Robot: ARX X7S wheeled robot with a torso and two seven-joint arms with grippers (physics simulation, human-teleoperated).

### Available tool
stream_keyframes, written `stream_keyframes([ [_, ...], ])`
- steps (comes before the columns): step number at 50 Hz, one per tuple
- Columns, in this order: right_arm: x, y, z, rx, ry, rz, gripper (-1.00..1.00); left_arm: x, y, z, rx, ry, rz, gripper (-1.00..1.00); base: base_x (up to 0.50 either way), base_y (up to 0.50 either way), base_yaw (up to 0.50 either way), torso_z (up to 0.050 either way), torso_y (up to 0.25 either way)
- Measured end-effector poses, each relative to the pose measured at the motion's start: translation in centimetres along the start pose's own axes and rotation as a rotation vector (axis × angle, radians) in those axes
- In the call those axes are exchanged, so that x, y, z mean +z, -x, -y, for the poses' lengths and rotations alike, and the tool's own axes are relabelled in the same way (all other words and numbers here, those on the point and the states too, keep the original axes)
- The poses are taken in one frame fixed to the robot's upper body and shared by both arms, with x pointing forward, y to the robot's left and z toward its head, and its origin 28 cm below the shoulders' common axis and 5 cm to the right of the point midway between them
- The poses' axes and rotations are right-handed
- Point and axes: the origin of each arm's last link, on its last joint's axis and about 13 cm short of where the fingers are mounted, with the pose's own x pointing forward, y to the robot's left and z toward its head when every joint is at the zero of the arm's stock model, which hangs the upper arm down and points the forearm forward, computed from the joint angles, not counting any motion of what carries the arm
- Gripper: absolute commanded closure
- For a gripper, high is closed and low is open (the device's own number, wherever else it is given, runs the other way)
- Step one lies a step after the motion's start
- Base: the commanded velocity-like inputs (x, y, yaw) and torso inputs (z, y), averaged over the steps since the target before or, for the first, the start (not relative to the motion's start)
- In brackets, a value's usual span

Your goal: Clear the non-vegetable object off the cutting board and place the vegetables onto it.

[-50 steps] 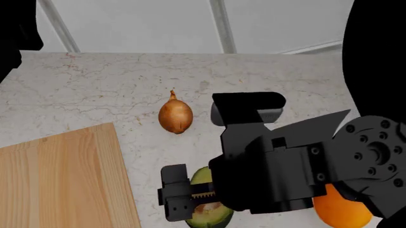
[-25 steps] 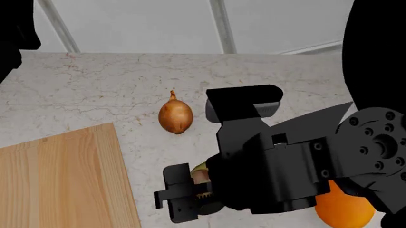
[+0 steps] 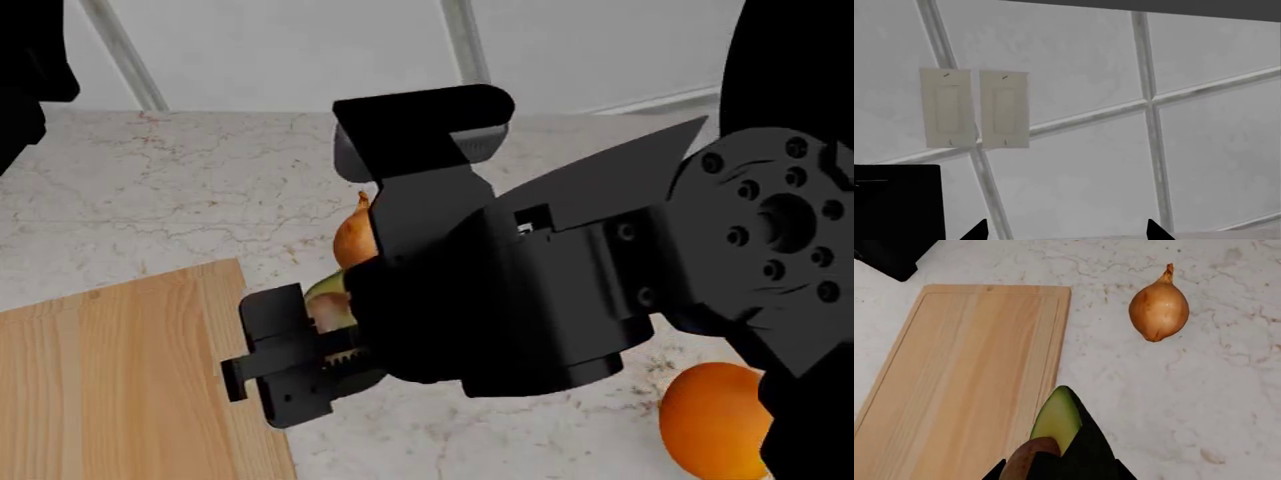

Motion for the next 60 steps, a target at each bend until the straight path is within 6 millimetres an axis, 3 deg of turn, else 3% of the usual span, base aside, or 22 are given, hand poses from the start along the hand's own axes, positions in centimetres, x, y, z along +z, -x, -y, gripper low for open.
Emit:
stream_keyframes([
  [24, 1.9, -3.4, -1.6, 0.281, -0.001, 0.084, 1.00, 0.7, -0.1, -0.1, 0.005, -0.016, 0.011, -1.00, 0.00, 0.00, 0.00, 0.000, 0.000],
  [38, 0.6, -4.2, -3.4, 0.416, 0.026, 0.053, 1.00, 0.9, -0.1, -0.2, 0.007, -0.023, 0.012, -1.00, 0.00, 0.00, 0.00, 0.000, 0.000],
  [60, -1.9, -5.5, -4.5, 0.542, 0.023, -0.020, 1.00, 0.9, 0.0, -0.2, 0.011, -0.027, 0.012, -1.00, 0.00, 0.00, 0.00, 0.000, 0.000],
])
